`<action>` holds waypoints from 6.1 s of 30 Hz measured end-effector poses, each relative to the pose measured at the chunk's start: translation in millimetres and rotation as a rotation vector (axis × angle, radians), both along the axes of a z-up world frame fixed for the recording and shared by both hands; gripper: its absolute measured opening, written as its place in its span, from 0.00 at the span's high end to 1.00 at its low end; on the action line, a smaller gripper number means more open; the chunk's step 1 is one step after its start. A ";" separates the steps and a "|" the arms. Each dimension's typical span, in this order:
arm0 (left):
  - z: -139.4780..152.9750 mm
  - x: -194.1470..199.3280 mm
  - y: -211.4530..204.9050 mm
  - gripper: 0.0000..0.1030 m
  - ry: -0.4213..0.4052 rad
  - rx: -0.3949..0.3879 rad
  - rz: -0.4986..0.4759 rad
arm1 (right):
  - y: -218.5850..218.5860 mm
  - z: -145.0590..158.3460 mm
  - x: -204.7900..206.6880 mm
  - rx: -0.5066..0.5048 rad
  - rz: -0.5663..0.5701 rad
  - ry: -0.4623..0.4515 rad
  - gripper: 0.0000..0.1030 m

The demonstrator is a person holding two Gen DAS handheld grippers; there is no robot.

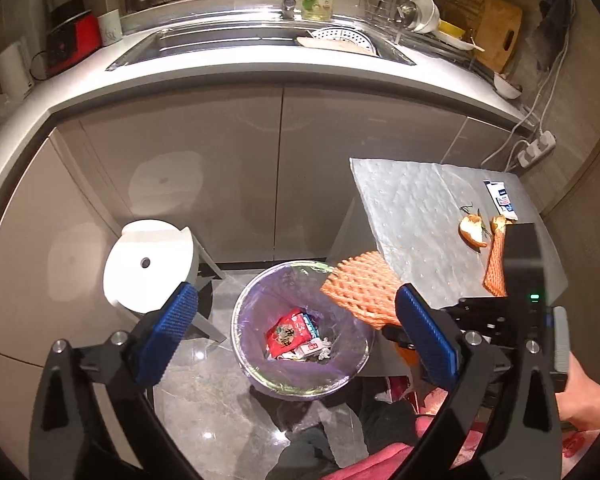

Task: Collect trash
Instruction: 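Move the orange fruit net over the bin and open the right tool, then grasp a bread crust with the left tool while the right tool grasps another bread crust, then carry the bread crust over the bin and open the left tool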

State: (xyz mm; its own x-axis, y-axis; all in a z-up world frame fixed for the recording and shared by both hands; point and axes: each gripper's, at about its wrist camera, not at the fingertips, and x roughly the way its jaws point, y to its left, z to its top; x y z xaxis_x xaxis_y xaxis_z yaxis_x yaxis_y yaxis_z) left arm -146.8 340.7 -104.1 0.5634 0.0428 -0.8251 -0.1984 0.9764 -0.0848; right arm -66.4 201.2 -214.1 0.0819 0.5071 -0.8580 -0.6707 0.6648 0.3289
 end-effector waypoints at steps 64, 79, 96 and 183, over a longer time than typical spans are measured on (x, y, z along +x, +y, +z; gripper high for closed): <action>-142.5 234.6 -277.9 0.10 0.174 -0.081 -0.345 | -406.7 32.4 122.4 -0.083 -0.652 -0.160 0.02; -165.6 256.3 -303.9 0.56 0.245 -0.016 -0.329 | -411.4 5.1 153.6 -0.033 -0.598 -0.089 0.02; -122.5 233.4 -282.4 0.91 0.156 -0.133 -0.316 | -362.7 -29.2 177.4 -0.006 -0.402 -0.048 0.39; -78.8 108.7 -140.2 0.90 0.083 -0.176 -0.198 | -241.4 73.8 105.0 0.094 -0.224 -0.135 0.93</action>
State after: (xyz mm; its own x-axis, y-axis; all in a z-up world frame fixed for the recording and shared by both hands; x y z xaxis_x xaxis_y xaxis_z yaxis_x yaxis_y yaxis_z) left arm -38.1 200.5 -182.9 0.4767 -0.2096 -0.8537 -0.0183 0.9686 -0.2481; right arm 38.6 -40.2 -140.2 0.3116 0.5406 -0.7814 -0.5524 0.7722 0.3139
